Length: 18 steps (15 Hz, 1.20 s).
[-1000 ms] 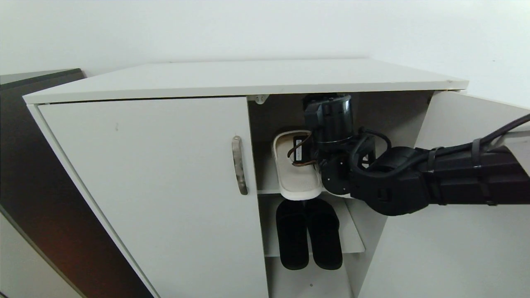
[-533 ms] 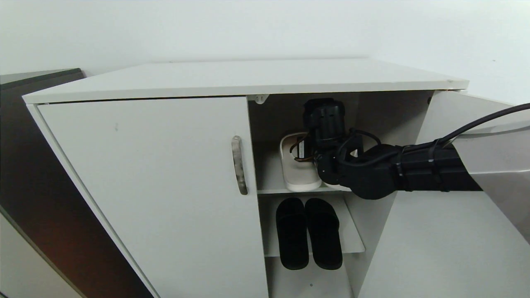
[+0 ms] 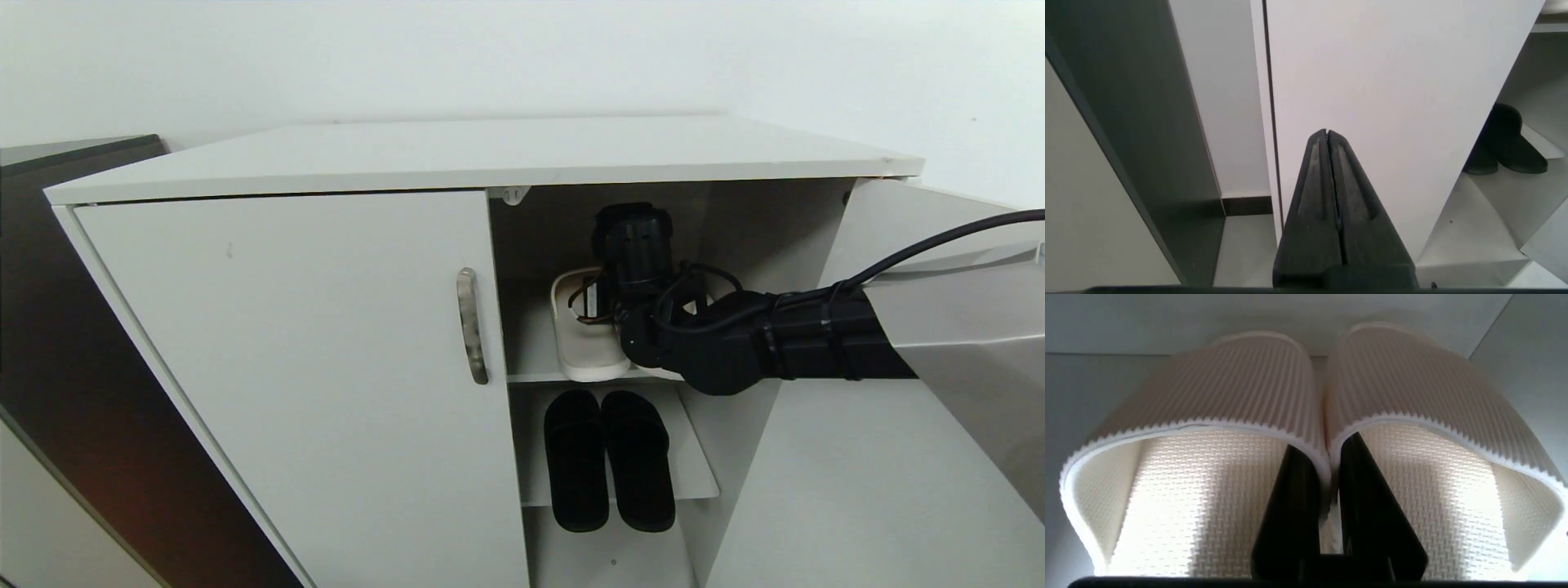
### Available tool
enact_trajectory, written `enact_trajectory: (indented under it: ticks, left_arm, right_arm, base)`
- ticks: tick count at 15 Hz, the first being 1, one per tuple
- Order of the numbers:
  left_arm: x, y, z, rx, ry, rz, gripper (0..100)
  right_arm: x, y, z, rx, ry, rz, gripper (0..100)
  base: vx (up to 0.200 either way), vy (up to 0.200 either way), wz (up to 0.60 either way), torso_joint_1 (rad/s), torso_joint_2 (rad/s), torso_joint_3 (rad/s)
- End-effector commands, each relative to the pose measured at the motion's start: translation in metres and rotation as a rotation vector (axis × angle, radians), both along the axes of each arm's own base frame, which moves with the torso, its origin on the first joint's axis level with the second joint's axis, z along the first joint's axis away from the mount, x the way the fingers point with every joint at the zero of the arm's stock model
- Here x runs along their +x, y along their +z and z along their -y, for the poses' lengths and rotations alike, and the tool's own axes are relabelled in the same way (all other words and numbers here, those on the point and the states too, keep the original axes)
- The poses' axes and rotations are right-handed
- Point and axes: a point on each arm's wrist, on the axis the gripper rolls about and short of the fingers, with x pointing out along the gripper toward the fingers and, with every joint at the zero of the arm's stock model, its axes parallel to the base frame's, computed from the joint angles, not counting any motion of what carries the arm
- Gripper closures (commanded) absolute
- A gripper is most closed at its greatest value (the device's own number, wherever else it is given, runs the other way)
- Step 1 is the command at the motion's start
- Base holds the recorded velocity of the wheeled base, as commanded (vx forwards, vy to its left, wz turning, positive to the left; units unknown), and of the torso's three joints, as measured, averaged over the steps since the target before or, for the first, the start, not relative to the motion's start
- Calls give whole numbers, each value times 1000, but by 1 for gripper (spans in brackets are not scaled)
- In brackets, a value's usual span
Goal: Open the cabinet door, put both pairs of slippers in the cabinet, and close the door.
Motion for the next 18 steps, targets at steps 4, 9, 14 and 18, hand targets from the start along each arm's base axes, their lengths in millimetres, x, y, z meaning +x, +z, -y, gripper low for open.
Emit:
enact_trajectory:
  ticks: [4, 9, 14, 18]
  left_arm:
    - [0, 0, 0, 0, 1, -1, 100]
    - [0, 0, 0, -2, 1, -1, 100]
    - [0, 0, 0, -2, 1, -1, 100]
    - [0, 0, 0, -2, 1, -1, 100]
  right_arm:
    - [2, -3, 0, -4, -2, -5, 100]
    - [2, -6, 0, -11, -4, -13, 0]
    - [-30, 11, 9, -16, 24, -15, 0]
    - [-94, 25, 14, -26, 124, -30, 0]
  base:
    - [0, 0, 0, 0, 0, 0]
    - [0, 0, 0, 0, 0, 0]
    - [0, 0, 0, 0, 0, 0]
    - [0, 0, 0, 0, 0, 0]
